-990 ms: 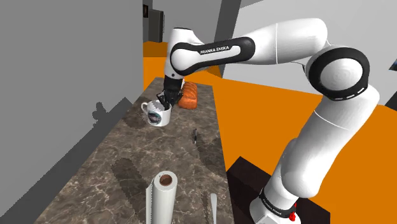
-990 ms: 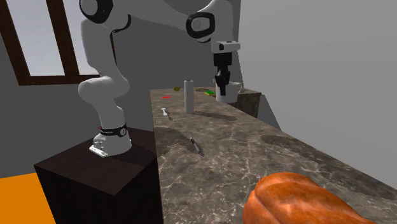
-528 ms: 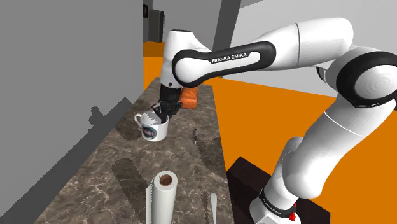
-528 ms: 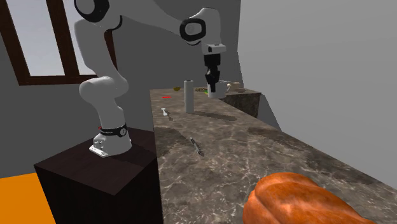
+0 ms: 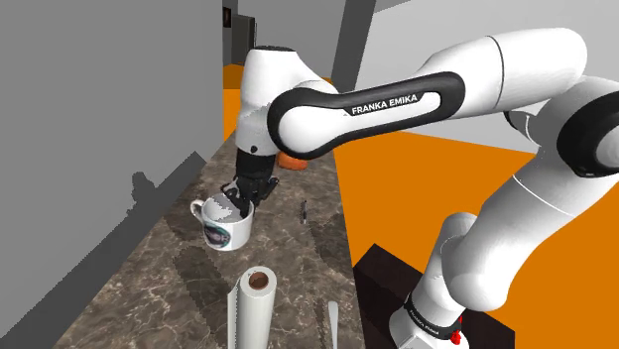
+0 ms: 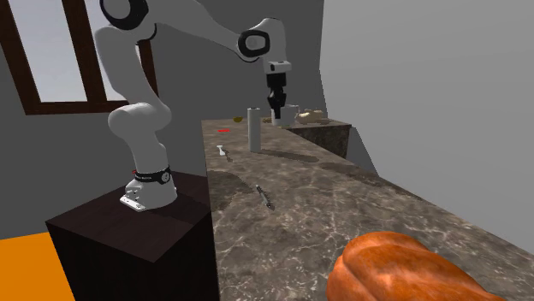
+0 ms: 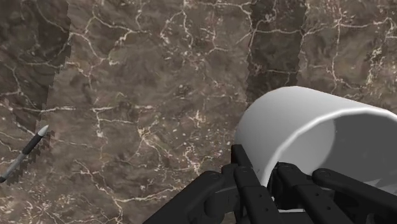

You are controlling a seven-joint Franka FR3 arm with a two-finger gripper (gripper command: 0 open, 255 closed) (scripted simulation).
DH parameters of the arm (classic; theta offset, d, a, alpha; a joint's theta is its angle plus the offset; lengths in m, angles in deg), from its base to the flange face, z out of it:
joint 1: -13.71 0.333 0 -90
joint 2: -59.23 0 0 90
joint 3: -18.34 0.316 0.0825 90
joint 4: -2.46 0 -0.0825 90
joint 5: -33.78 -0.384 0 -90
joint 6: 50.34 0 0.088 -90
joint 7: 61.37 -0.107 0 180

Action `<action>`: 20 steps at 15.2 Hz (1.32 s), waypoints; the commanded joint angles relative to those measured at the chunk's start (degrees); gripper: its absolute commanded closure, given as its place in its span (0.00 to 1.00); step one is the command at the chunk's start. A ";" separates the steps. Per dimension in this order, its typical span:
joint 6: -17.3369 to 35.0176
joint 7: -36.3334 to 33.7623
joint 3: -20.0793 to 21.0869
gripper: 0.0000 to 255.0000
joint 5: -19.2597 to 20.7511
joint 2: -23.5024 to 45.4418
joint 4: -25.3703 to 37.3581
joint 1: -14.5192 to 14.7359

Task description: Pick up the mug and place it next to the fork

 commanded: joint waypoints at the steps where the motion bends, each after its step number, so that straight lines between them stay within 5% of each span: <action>1: 0.30 -3.07 1.92 1.00 -0.42 -0.67 -0.81 1.32; 8: 0.10 -12.42 7.90 1.00 -0.92 -0.50 0.01 4.95; 20: 9.60 -13.34 8.91 1.00 0.02 2.72 -6.47 4.93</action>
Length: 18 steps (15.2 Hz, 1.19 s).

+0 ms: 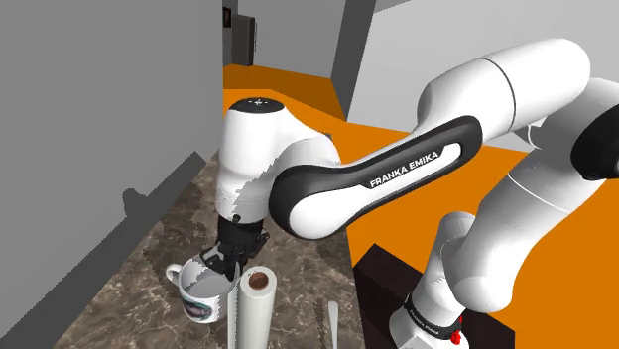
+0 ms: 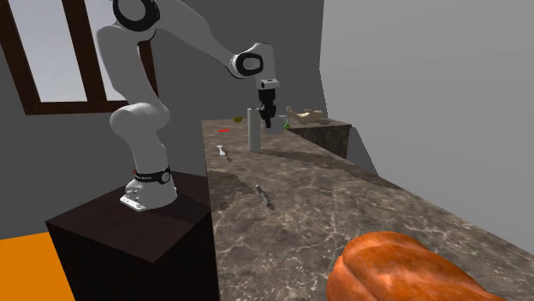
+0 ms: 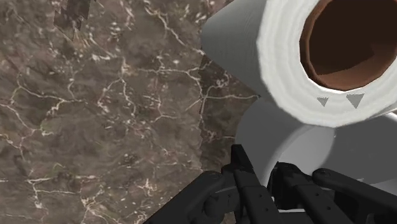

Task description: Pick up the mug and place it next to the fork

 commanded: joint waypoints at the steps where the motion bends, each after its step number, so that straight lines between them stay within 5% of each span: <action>1: 1.51 -0.26 0.19 1.00 0.25 0.66 -0.84 -0.01; 18: 12.58 -2.86 1.25 1.00 3.55 7.12 -5.97 -0.37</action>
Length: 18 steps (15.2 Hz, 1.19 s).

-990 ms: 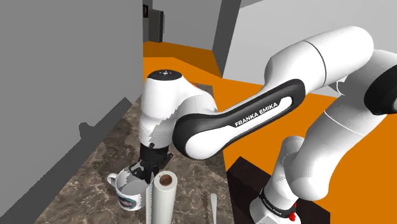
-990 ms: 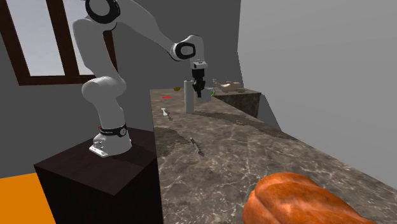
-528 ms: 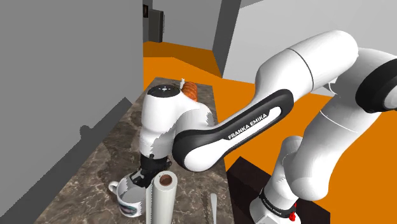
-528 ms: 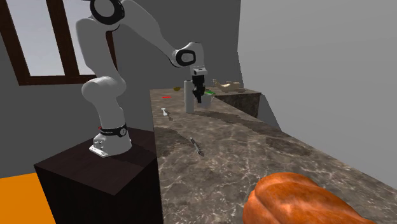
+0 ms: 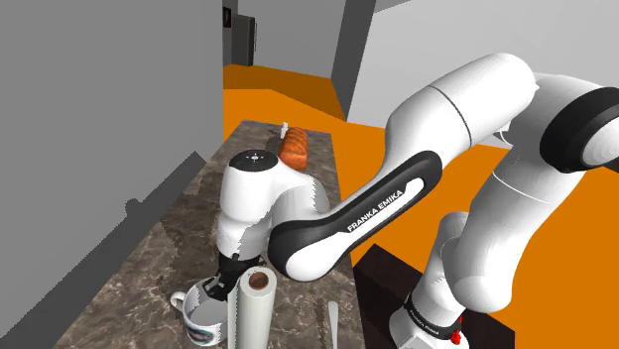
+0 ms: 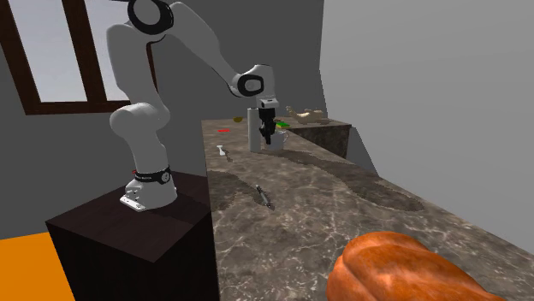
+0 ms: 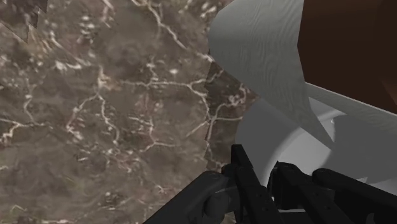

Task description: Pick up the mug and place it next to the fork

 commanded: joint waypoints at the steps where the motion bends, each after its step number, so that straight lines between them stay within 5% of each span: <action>1: 0.09 -0.02 0.01 1.00 0.02 0.03 -0.04 0.00; 4: 0.09 -0.02 0.01 1.00 0.03 0.03 -0.04 0.00; 5: 0.09 -0.02 0.01 0.00 0.02 0.03 -0.04 0.00; 10: 0.09 -0.02 0.01 0.00 0.02 0.03 -0.04 0.00; 14: -7.51 2.24 -0.66 0.00 -3.02 -5.51 2.49 0.33; 18: -7.51 2.24 -0.69 0.00 -3.01 -5.51 2.49 0.36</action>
